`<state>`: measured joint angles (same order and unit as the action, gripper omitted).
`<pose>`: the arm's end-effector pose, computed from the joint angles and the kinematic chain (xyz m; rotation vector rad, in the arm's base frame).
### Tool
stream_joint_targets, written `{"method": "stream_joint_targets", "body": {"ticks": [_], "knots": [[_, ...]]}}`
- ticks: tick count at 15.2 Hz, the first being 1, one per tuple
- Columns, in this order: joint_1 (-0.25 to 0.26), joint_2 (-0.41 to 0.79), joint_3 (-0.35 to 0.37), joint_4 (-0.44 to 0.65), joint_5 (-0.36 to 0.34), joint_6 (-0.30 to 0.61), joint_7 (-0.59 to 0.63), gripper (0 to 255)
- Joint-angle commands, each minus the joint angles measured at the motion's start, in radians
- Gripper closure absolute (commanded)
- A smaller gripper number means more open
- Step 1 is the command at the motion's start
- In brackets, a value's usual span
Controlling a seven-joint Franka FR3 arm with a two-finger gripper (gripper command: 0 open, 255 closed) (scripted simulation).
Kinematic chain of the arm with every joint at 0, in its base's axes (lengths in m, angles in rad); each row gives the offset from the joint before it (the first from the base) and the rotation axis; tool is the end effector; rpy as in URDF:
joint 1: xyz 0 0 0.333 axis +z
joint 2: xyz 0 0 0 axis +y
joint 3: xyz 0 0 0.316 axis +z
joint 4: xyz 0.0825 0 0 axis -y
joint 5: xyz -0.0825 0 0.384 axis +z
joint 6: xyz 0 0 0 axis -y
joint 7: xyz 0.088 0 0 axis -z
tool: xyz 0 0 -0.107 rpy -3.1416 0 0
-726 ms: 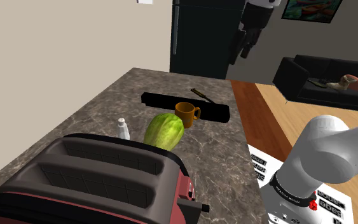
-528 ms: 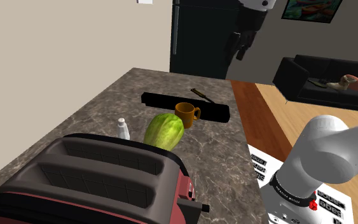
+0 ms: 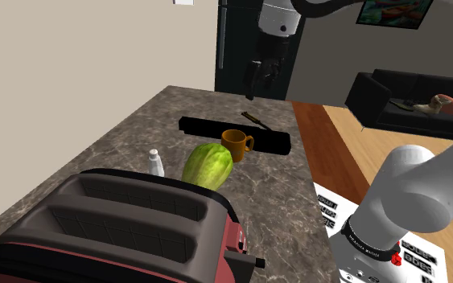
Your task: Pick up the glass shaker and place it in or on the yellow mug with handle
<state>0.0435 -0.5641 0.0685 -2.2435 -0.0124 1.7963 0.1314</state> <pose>0.3887 0.0479 0.5880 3.1007 -0.0400 0.1873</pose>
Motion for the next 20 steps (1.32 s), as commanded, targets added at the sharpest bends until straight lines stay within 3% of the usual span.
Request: {"method": "stream_joint_targets", "body": {"ticks": [1, 11, 20], "knots": [[0.008, 0.055, 0.015, 0.015, 0.011, 0.034, 0.016, 0], [0.044, 0.388, 0.092, 0.163, 0.036, 0.186, 0.105, 0], [0.088, 0.715, 0.141, 0.398, 0.013, 0.249, 0.184, 0]]}}
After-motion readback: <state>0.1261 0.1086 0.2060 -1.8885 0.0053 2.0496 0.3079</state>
